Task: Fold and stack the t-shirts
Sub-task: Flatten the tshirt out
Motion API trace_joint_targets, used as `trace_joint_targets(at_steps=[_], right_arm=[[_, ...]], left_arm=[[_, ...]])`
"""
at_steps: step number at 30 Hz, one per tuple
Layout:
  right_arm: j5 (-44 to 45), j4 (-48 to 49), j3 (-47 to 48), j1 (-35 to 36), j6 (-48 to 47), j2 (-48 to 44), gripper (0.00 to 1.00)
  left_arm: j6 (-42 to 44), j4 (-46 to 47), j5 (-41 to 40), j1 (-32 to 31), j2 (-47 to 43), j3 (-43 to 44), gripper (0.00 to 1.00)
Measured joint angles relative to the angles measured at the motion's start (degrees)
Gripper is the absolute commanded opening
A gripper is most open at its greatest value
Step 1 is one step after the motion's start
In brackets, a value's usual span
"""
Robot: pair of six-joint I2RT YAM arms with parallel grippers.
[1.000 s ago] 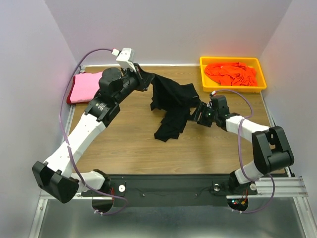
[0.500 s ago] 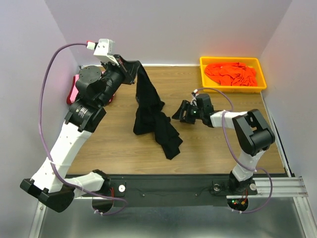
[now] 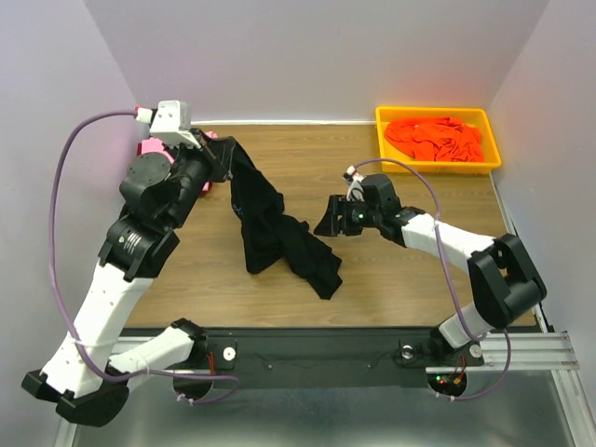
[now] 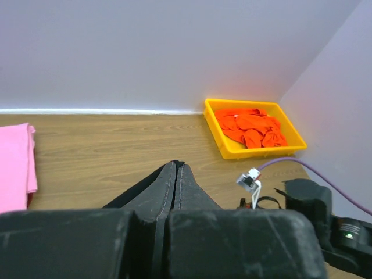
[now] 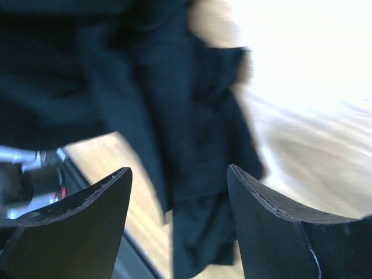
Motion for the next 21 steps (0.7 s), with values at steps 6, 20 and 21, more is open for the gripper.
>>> trace_joint_targets(at_steps=[6, 20, 21], right_arm=[[3.5, -5.4, 1.2, 9.4, -1.9, -2.0, 0.73], [27.8, -16.0, 1.9, 16.8, -3.3, 3.0, 0.01], [31.5, -18.0, 2.3, 15.6, -4.3, 1.4, 0.01]], left_arm=[[-0.3, -1.1, -2.2, 0.1, -3.4, -2.5, 0.0], [1.5, -2.2, -8.8, 0.8, -3.7, -5.1, 0.0], [2.1, -2.3, -9.7, 1.1, -3.8, -5.4, 0.0]])
